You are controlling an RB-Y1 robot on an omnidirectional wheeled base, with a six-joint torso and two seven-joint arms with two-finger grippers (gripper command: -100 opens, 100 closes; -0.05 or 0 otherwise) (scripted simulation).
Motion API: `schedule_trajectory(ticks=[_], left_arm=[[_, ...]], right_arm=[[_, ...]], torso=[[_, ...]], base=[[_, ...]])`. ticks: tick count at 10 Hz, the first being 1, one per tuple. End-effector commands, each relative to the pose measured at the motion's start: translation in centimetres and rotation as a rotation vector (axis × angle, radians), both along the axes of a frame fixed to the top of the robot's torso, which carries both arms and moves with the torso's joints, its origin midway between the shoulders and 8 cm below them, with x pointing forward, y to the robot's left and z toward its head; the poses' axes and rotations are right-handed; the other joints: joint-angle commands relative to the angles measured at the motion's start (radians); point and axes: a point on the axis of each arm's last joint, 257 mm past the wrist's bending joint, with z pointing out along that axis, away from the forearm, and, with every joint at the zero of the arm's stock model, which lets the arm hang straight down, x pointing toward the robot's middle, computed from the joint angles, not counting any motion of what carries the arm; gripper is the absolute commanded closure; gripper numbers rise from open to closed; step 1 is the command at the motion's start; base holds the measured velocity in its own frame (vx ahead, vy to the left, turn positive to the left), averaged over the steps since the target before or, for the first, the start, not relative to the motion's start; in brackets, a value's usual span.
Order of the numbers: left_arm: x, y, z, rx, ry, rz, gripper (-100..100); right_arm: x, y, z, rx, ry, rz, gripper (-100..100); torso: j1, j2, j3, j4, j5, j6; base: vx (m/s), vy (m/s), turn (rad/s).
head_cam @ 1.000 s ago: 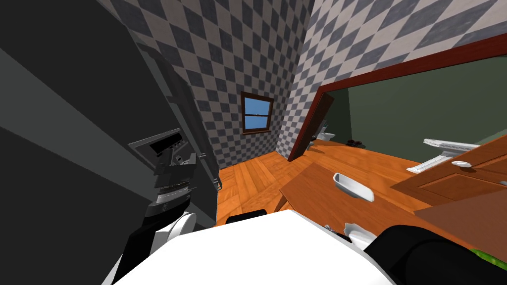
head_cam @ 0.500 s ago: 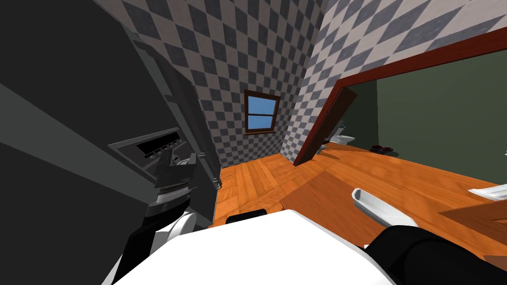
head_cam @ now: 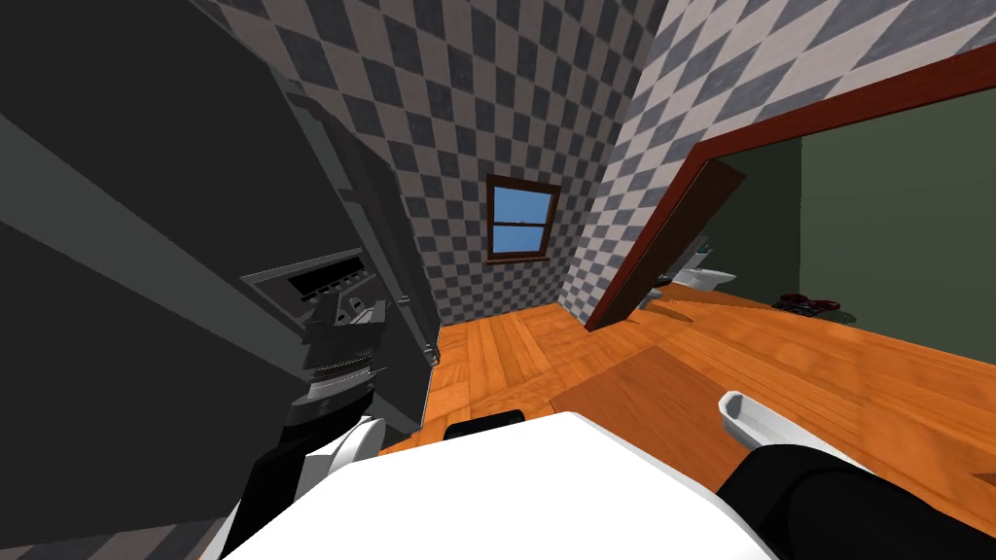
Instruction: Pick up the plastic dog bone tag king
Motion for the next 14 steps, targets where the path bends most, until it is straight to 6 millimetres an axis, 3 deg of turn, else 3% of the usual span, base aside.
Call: schedule_trajectory(ticks=[1, 2, 4, 5, 6, 7, 12, 13, 14], left_arm=[[0.0, 0.0, 0.0, 0.0, 0.0, 0.0, 0], [0.0, 0.0, 0.0, 0.0, 0.0, 0.0, 0], [0.0, 0.0, 0.0, 0.0, 0.0, 0.0, 0], [0.0, 0.0, 0.0, 0.0, 0.0, 0.0, 0], [0.0, 0.0, 0.0, 0.0, 0.0, 0.0, 0], [0.0, 0.0, 0.0, 0.0, 0.0, 0.0, 0], [0.0, 0.0, 0.0, 0.0, 0.0, 0.0, 0], [0.0, 0.0, 0.0, 0.0, 0.0, 0.0, 0], [0.0, 0.0, 0.0, 0.0, 0.0, 0.0, 0]], right_arm=[[-1.2, -0.2, -0.3, 0.003, 0.024, -0.019, -100], [-4.3, 0.2, -0.3, 0.013, 0.071, -0.057, -100], [-5.5, 0.4, -0.3, 0.016, 0.089, -0.072, -100], [-4.9, 0.0, -0.5, 0.013, 0.08, -0.065, -100], [-5.0, 0.1, -0.5, 0.014, 0.081, -0.065, 0], [-5.6, 0.7, -1.4, 0.017, 0.085, -0.078, -100], [-6.7, 2.1, -2.8, 0.025, 0.094, -0.099, -100], [-6.7, 2.1, -2.9, 0.025, 0.094, -0.099, 100], [-6.7, 2.1, -2.9, 0.025, 0.094, -0.099, 100]], torso=[[0.0, 0.0, 0.0, 0.0, 0.0, 0.0], [0.0, -0.001, 0.0, 0.0, 0.0, 0.0], [0.0, -0.001, 0.0, 0.0, 0.0, 0.001], [0.002, 0.0, 0.0, 0.0, 0.0, 0.001], [0.003, -0.001, -0.001, 0.0, 0.0, 0.001], [0.004, -0.002, -0.001, 0.0, 0.001, 0.001], [0.002, -0.003, -0.002, -0.001, 0.0, 0.001], [0.004, -0.003, -0.001, 0.0, 0.001, 0.001], [0.004, -0.002, -0.001, 0.0, 0.001, 0.001]], base=[[-0.014, -0.067, 0.107], [-0.012, -0.078, 0.204], [-0.016, -0.043, 0.09], [-0.008, -0.012, 0.012], [0.0, 0.0, 0.0], [0.006, -0.026, 0.067], [0.015, -0.033, 0.047], [0.0, 0.0, 0.0], [-0.001, 0.007, -0.009]])
